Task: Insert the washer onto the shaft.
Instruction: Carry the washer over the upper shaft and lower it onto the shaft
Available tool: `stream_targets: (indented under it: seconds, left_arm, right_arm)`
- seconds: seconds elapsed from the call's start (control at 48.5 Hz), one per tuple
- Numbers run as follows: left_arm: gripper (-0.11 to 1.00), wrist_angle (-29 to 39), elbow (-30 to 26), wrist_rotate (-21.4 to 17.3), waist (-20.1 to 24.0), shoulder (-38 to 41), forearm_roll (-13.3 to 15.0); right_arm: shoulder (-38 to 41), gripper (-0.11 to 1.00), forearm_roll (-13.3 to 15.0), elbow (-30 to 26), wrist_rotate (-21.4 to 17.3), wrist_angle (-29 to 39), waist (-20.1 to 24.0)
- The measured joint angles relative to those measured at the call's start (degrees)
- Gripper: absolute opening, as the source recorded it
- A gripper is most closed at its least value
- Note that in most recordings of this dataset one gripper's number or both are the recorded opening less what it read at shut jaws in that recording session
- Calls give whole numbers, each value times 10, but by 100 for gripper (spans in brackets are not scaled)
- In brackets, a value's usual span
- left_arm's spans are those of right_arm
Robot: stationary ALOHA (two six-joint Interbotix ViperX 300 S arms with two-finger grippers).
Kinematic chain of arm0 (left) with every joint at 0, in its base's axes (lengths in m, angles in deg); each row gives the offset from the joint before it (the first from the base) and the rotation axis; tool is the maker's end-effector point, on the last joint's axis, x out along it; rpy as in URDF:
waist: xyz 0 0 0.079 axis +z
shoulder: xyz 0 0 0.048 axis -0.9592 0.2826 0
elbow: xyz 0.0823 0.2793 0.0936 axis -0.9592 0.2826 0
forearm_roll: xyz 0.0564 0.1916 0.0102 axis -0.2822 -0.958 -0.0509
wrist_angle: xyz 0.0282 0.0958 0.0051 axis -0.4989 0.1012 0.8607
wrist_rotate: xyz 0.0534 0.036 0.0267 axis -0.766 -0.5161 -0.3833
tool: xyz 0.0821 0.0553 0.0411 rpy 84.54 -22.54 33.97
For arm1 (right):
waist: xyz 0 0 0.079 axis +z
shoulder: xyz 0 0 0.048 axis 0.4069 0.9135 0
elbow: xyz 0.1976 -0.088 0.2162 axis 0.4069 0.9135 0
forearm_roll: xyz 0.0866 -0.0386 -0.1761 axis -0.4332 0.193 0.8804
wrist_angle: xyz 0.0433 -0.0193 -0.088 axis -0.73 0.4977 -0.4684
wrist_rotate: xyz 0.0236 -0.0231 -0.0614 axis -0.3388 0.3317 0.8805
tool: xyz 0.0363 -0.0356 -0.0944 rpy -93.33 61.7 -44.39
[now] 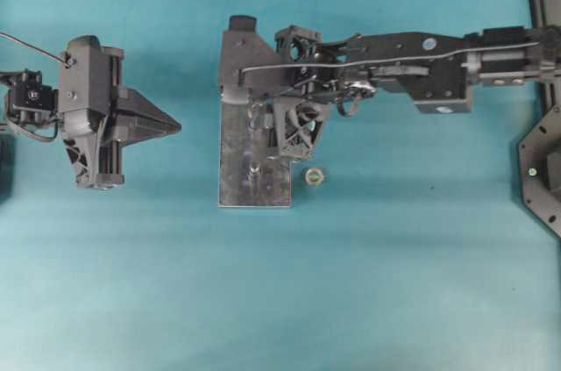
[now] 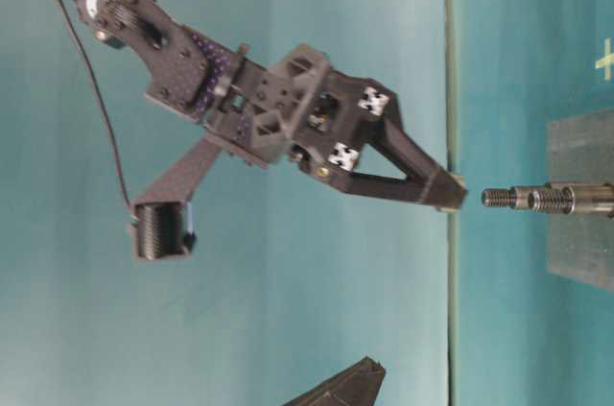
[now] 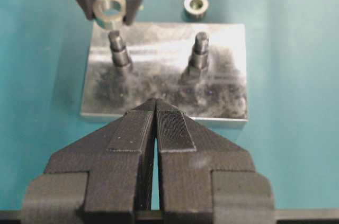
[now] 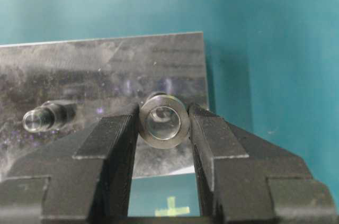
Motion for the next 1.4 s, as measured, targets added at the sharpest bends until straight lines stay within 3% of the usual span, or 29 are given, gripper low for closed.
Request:
stream_targets:
  seconds: [0.948, 0.989, 1.175, 1.401]
  left_arm:
    - [0, -11, -5, 4, 0, 3, 0]
    - [0, -14, -5, 4, 1, 4, 0]
    - [0, -17, -5, 4, 0, 5, 0]
    - [0, -18, -5, 4, 0, 5, 0]
  right_arm:
    - [37, 33, -1, -12, -1, 9, -3]
    - [38, 38, -1, -15, -2, 12, -3]
    - [37, 87, 0, -15, -11, 14, -5]
    - [38, 88, 0, -15, -12, 18, -6]
